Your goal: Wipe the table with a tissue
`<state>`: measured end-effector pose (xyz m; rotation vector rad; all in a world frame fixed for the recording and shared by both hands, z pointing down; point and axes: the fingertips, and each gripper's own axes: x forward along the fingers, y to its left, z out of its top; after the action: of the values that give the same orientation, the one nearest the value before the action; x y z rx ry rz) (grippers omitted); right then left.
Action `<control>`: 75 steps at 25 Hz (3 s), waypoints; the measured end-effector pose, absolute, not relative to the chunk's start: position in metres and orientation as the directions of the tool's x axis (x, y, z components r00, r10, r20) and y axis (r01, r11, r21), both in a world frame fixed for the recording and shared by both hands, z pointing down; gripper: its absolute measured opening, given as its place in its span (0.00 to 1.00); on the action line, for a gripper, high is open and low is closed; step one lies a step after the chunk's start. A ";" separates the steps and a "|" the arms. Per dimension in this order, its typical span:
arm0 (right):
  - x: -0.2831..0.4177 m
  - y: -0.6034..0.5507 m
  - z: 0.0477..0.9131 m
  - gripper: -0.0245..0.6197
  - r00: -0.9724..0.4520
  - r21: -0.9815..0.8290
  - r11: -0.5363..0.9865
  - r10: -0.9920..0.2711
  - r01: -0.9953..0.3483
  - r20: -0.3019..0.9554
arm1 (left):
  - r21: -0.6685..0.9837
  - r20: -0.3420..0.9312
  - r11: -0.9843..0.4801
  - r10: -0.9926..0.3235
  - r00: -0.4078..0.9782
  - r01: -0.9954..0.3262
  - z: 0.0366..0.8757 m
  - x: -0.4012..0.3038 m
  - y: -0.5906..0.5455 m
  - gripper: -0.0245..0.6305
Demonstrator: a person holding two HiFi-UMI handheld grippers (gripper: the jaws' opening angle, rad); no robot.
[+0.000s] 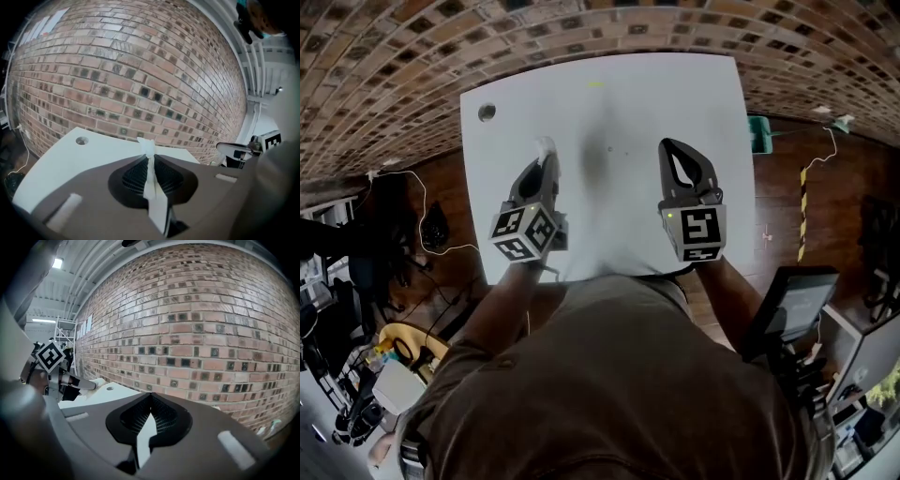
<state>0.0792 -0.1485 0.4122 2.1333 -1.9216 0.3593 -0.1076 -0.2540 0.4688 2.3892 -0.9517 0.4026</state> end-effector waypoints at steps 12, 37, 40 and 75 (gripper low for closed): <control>0.088 -0.170 0.472 0.06 0.073 -0.043 -0.105 -0.885 -0.994 0.460 | 0.314 0.604 -0.603 -0.469 0.645 -0.733 0.547 -0.087 -0.286 0.08; 0.113 -0.171 0.517 0.06 0.056 -0.136 -0.143 -0.862 -0.980 0.503 | 0.161 0.814 -0.668 -0.326 0.480 -0.727 0.618 -0.066 -0.298 0.08; 0.115 -0.170 0.517 0.06 0.061 -0.141 -0.151 -0.863 -0.978 0.502 | 0.151 0.815 -0.677 -0.327 0.478 -0.720 0.615 -0.064 -0.299 0.08; 0.118 -0.163 0.505 0.06 0.104 -0.129 -0.184 -0.877 -0.974 0.469 | 0.161 0.821 -0.737 -0.269 0.504 -0.656 0.617 -0.036 -0.283 0.08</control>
<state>0.1175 -0.1626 0.5051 2.1639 -1.8534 0.6695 -0.0356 -0.2825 0.6167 2.2930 -0.7607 1.1362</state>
